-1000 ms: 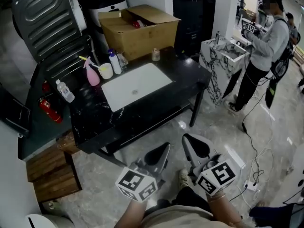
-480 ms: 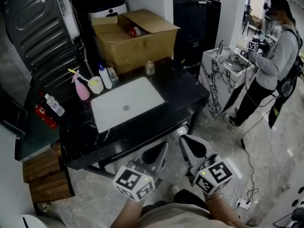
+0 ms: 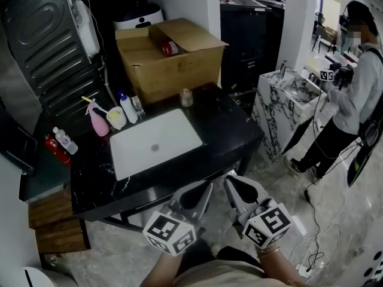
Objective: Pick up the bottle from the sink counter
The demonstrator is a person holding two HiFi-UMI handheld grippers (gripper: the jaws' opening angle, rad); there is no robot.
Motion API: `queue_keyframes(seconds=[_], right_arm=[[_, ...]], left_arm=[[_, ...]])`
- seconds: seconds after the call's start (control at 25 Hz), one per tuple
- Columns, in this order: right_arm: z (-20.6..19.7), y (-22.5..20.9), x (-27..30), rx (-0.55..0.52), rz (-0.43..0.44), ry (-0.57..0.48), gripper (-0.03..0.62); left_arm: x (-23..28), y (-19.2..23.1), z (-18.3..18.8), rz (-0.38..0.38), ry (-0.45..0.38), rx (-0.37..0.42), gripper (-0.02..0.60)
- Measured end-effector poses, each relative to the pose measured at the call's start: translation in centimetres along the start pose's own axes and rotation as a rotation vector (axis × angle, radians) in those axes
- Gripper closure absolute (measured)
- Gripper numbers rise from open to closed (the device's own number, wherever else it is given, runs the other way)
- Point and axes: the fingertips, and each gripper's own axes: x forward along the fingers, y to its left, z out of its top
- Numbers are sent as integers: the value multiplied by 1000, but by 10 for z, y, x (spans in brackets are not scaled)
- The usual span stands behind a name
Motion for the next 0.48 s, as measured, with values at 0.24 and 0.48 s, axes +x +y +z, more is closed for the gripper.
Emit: queue_keyframes(seconds=[0.24, 0.48], right_arm=[[-11, -17, 4, 0, 2, 24, 591], [-20, -39, 15, 26, -20, 34, 591]], left_arm=[[15, 7, -14, 15, 23, -26, 575], [33, 25, -25, 16, 50, -36, 575]])
